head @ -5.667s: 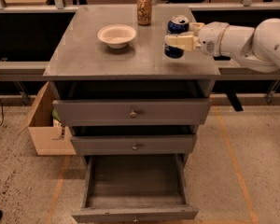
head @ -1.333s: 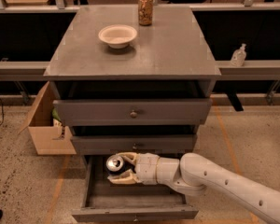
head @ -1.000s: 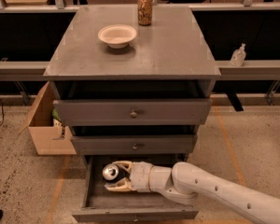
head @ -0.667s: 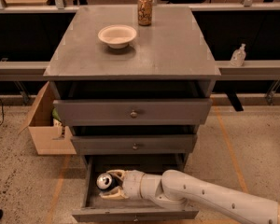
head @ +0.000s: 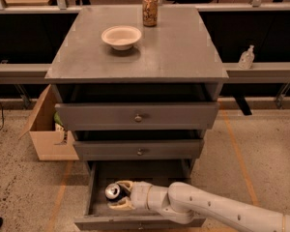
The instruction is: Place pepsi can into bottom drawer
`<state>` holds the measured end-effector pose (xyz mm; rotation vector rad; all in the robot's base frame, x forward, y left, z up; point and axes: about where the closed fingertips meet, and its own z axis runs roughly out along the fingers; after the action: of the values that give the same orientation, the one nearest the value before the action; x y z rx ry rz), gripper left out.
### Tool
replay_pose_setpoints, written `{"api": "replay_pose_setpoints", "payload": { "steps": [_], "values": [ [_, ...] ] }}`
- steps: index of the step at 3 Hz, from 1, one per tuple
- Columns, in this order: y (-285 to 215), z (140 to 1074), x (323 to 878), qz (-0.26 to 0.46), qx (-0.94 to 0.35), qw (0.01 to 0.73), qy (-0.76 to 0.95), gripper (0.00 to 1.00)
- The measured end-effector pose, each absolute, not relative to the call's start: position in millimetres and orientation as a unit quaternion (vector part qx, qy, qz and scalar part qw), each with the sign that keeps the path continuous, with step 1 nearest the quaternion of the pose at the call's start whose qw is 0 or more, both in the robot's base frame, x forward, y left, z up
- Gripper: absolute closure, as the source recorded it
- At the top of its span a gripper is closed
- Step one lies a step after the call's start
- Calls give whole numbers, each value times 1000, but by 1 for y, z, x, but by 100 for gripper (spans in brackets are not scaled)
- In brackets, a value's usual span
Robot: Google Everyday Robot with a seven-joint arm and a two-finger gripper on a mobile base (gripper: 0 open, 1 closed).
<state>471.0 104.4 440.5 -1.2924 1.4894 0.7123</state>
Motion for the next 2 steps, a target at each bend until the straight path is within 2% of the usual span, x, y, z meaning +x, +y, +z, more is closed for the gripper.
{"api": "replay_pose_setpoints", "payload": {
  "steps": [1, 2],
  "values": [
    [88, 378, 482, 289, -530, 483, 634, 100],
    [65, 316, 521, 274, -538, 477, 638, 100]
  ]
}}
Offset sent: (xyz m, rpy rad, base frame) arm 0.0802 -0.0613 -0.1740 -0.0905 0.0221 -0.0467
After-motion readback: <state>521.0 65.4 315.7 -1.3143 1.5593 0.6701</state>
